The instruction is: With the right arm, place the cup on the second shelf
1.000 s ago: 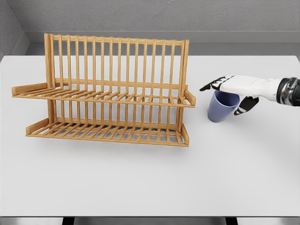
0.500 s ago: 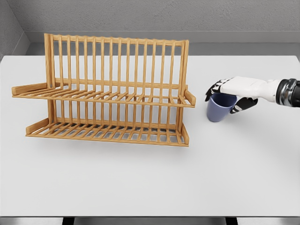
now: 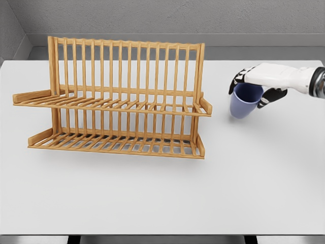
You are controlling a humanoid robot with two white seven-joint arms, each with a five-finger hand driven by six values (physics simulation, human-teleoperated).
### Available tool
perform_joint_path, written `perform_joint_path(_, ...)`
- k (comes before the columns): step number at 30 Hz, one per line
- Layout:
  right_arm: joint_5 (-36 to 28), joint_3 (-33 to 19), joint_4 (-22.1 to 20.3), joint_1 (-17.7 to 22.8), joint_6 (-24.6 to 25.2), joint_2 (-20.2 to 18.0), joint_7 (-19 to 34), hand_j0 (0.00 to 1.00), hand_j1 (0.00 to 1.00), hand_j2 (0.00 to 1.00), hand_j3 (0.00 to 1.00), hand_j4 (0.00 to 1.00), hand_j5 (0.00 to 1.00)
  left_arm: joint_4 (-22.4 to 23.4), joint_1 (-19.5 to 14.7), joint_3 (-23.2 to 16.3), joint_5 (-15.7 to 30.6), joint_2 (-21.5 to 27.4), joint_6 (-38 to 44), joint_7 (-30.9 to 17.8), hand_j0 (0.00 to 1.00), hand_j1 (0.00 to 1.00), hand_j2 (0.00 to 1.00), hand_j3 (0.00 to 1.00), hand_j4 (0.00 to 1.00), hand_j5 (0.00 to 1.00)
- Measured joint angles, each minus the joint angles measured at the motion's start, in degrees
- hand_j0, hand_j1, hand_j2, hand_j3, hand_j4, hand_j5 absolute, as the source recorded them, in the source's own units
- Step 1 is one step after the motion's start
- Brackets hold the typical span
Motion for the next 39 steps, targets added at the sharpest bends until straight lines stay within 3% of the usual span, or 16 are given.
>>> perform_joint_path(27,-0.2,-7.1,-8.4,0.1,-0.1,-6.2,0.0,0.63,0.63,0.63,0.63,0.63,0.63,0.0,0.0,0.0,0.0,0.0,0.0,0.0,1.0,1.0,1.0,1.0,1.0,1.0)
perform_joint_path(39,-0.3,-9.1,-11.7,-0.1,-1.0,-6.1,0.0,0.63,0.63,0.63,0.63,0.63,0.63,0.0,0.0,0.0,0.0,0.0,0.0,0.0,1.0,1.0,1.0,1.0,1.0,1.0)
